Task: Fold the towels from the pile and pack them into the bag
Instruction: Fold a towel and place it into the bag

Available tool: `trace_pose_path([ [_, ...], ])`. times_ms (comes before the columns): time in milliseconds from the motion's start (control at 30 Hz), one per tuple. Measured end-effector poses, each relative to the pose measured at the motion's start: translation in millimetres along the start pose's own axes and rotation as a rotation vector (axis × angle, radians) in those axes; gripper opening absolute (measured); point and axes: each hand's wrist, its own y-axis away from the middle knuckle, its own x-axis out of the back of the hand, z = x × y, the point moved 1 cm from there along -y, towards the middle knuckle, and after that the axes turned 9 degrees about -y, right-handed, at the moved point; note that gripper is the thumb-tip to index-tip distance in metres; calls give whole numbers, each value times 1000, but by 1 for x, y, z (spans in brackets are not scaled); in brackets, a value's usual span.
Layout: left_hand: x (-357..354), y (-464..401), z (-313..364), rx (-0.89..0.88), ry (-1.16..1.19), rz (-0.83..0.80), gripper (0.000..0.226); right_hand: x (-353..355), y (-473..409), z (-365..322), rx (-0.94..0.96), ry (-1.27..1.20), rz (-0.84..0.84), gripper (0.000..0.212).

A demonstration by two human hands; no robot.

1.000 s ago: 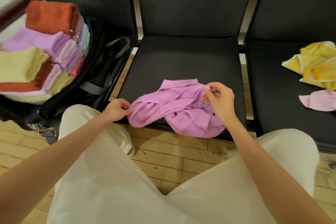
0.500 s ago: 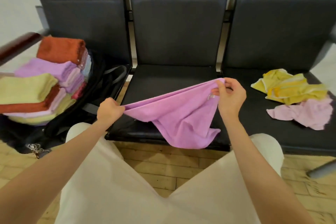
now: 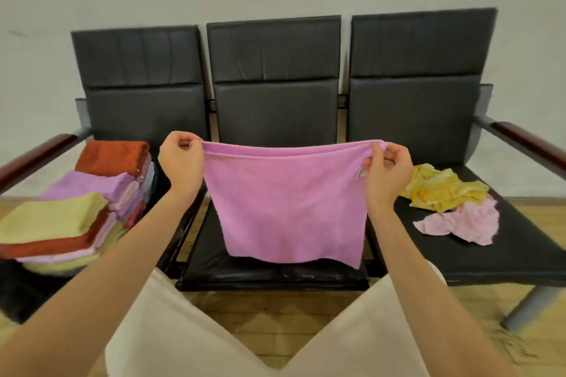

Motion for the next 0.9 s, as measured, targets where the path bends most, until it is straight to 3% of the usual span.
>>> trace_pose_path([
  [100, 10, -16, 15, -98, 3, 10, 16, 3, -2, -7, 18, 52, 9, 12],
  [233, 16, -46, 8, -221, -248, -280, 18, 0, -10, -6, 41, 232, -11, 16],
  [333, 9, -60, -4, -125, -300, -441, 19, -10, -16, 7, -40, 300, -82, 14],
  [500, -20, -88, -12, 11, -216, -538, 22, -41, -36, 33, -136, 314, -157, 9],
  [667, -55, -137, -9, -35, -250, -540, 28, -87, -78, 43, -165, 340, -290, 4],
  [900, -75, -162, -13, -235, -312, -414, 32, -109, -95, 39, -8, 243, -371, 12],
])
